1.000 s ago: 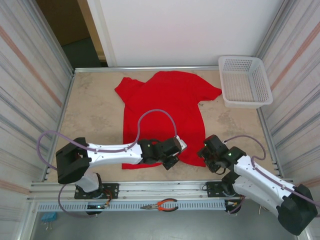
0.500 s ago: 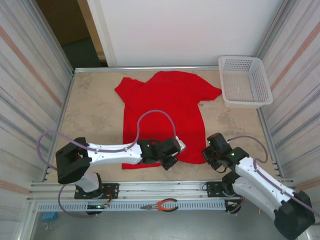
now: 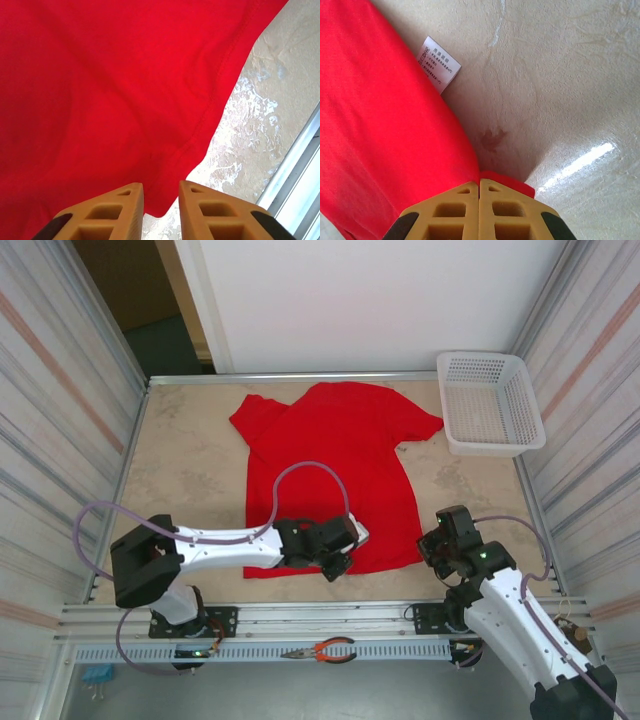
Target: Fold the inside-out t-shirt
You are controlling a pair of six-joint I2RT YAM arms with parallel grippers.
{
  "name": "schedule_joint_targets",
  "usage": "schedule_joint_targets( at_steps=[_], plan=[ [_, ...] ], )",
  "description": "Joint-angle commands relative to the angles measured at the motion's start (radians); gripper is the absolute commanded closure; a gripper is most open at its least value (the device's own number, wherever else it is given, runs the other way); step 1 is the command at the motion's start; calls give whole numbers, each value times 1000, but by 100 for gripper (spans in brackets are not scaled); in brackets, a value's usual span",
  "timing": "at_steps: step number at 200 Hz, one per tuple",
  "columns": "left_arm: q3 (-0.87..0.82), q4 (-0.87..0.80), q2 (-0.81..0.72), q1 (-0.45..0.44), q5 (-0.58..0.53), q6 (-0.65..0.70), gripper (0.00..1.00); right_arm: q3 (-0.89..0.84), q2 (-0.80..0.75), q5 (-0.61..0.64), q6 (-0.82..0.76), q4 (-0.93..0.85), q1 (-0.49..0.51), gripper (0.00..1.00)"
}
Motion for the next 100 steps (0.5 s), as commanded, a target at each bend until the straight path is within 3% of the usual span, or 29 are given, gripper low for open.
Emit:
schedule_joint_targets(
  at_steps=[1,100],
  plan=[
    [13,16,21,6,19,-6,75,26,-7,2,-29,-40,-8,100],
    [-34,4,70,-39,-31,44,55,14,-17,0,-32,-48,-18,100]
  ],
)
